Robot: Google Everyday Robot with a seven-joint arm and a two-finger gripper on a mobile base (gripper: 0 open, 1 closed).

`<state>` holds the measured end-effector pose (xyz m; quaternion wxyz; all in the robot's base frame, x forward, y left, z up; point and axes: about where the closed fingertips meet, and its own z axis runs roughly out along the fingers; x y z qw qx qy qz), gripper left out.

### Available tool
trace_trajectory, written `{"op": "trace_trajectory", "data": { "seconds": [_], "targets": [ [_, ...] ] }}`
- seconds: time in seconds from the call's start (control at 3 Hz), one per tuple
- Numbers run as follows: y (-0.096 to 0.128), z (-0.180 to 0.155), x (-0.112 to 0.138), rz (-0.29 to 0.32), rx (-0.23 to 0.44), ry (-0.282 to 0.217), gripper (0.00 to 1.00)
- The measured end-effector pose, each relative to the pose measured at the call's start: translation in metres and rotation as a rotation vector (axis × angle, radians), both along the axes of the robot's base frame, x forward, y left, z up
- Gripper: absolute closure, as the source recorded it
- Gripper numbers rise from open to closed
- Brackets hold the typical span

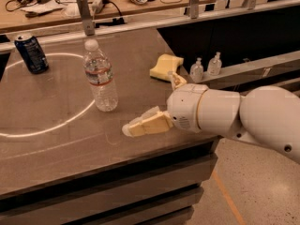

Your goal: Place water bottle upright

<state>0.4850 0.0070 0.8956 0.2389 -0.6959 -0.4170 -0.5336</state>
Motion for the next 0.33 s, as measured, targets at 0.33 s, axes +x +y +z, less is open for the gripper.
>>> {"op": "trace_trajectory", "data": {
  "seconds": [0.33],
  "targets": [
    [0.0025, 0.0002, -0.0002, 0.004, 0.003, 0.005, 0.00]
  ]
}}
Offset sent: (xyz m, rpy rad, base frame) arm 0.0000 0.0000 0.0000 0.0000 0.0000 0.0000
